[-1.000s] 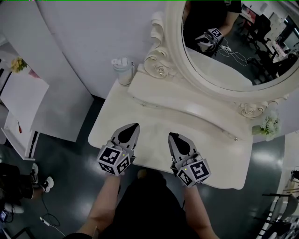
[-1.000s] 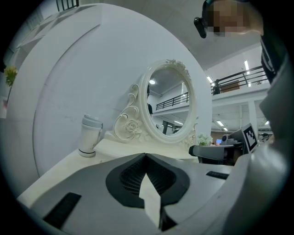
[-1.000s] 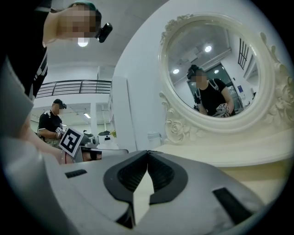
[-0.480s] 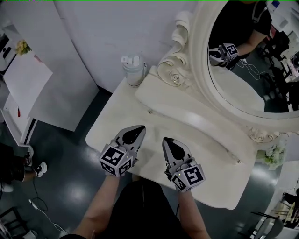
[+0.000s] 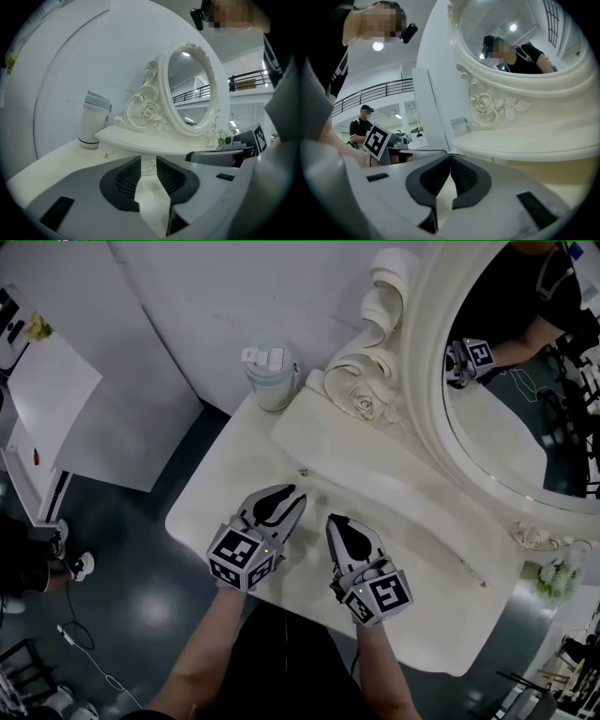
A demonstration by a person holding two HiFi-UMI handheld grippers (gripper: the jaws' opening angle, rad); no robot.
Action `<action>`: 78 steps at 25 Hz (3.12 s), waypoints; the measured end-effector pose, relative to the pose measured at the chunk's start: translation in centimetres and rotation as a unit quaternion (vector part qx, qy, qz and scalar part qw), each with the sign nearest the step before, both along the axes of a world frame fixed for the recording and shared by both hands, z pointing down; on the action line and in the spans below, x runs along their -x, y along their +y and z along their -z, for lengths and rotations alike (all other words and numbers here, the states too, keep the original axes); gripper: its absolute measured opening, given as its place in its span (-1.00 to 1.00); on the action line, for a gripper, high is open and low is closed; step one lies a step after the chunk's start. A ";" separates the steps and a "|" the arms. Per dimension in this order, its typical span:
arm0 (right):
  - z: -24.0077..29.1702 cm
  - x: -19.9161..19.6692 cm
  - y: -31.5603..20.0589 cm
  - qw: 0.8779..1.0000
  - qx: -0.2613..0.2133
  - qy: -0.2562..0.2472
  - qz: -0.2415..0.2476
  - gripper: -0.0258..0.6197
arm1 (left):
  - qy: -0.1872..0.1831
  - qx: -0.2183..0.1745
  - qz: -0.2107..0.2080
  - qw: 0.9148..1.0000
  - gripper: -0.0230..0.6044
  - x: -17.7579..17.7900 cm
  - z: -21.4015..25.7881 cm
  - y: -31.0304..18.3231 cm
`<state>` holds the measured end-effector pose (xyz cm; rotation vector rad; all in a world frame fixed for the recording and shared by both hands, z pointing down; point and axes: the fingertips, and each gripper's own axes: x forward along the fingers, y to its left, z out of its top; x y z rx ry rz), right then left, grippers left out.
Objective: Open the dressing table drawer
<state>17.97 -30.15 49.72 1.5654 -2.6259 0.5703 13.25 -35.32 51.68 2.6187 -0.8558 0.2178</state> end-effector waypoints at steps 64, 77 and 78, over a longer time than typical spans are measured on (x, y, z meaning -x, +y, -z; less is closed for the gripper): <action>-2.0 0.6 1.3 1.000 0.014 -0.012 0.005 -0.90 | -0.111 0.063 0.036 0.991 -0.58 0.7 -5.4 -1.0; -1.4 0.9 2.0 1.000 0.012 -0.010 0.005 -0.90 | -0.111 0.070 0.035 0.991 -0.58 1.6 -5.4 0.0; -1.3 0.9 2.1 1.000 0.012 -0.010 0.004 -0.90 | -0.111 0.071 0.035 0.991 -0.58 1.6 -5.4 0.1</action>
